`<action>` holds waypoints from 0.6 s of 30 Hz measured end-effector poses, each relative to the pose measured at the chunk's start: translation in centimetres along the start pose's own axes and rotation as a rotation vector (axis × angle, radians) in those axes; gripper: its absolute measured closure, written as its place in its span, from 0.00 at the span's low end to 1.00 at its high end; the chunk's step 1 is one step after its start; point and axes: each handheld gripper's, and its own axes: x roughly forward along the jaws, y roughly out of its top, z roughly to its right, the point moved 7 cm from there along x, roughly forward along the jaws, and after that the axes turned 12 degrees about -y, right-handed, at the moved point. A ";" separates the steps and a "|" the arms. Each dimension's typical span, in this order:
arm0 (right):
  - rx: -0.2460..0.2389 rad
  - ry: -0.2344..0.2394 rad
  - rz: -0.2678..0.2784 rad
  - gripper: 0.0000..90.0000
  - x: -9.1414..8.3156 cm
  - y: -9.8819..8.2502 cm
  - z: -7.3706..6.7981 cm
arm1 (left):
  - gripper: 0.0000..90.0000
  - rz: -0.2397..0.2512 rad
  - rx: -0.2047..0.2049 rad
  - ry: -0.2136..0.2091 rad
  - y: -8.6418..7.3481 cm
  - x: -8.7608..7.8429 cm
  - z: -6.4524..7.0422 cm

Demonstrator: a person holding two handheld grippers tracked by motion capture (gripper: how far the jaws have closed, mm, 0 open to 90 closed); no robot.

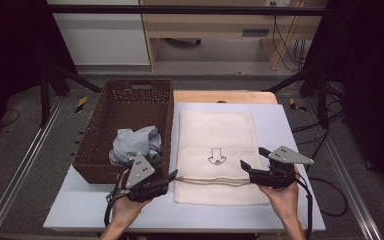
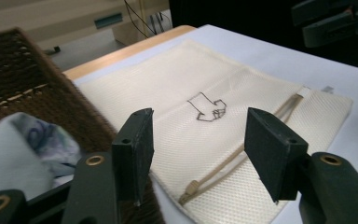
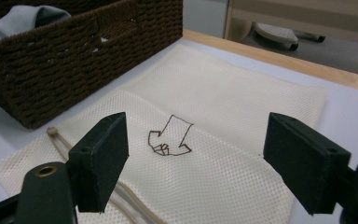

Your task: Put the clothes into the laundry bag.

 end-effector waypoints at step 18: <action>-0.042 0.062 -0.095 0.32 2.2 -2.2 -2.4 | 0.82 -0.198 -0.003 -0.105 -4.1 7.0 3.1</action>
